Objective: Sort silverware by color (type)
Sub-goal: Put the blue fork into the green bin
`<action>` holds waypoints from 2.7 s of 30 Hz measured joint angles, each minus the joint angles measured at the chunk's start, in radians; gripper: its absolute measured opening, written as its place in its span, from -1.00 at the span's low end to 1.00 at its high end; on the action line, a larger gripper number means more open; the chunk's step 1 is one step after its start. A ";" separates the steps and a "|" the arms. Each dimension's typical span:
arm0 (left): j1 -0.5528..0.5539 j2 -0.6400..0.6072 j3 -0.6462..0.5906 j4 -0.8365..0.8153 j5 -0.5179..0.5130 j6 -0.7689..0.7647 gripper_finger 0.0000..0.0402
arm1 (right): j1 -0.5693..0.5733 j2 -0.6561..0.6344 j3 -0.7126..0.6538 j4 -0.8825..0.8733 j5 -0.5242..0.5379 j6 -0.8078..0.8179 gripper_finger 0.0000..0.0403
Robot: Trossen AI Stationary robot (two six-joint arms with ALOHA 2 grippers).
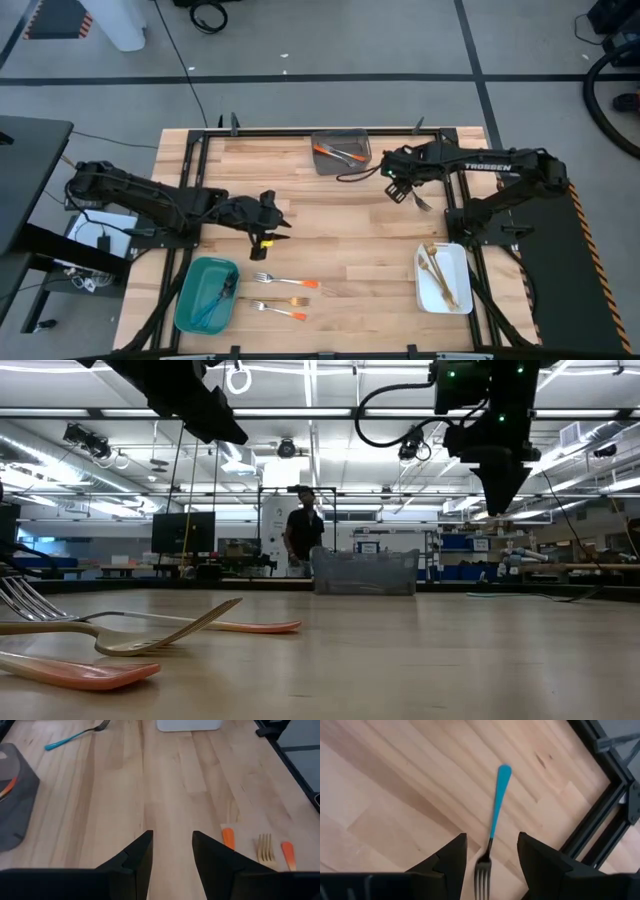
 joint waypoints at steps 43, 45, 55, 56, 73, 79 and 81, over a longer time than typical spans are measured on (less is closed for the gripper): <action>-0.006 0.000 0.000 0.002 -0.001 -0.001 -0.27 | -0.437 0.000 -0.313 0.387 -0.259 -0.265 -0.10; -0.006 0.000 0.000 0.001 0.000 -0.001 -0.27 | -0.444 0.000 -0.313 0.386 -0.259 -0.266 -0.10; -0.006 0.000 0.000 -0.005 0.000 -0.001 -0.27 | -0.467 0.000 -0.313 0.376 -0.270 -0.280 -0.10; -0.006 0.000 0.000 -0.007 0.000 0.000 -0.27 | -0.469 0.000 -0.313 0.374 -0.277 -0.280 -0.10; -0.006 0.000 0.000 -0.012 0.000 0.009 -0.27 | -0.472 0.004 -0.414 0.451 -0.313 -0.289 -0.11; -0.006 0.000 0.000 -0.011 0.000 0.009 -0.27 | -0.463 0.003 -0.413 0.452 -0.325 -0.248 -0.19; -0.006 0.000 0.000 -0.011 0.000 0.009 -0.27 | -0.463 0.003 -0.421 0.451 -0.343 -0.238 -0.23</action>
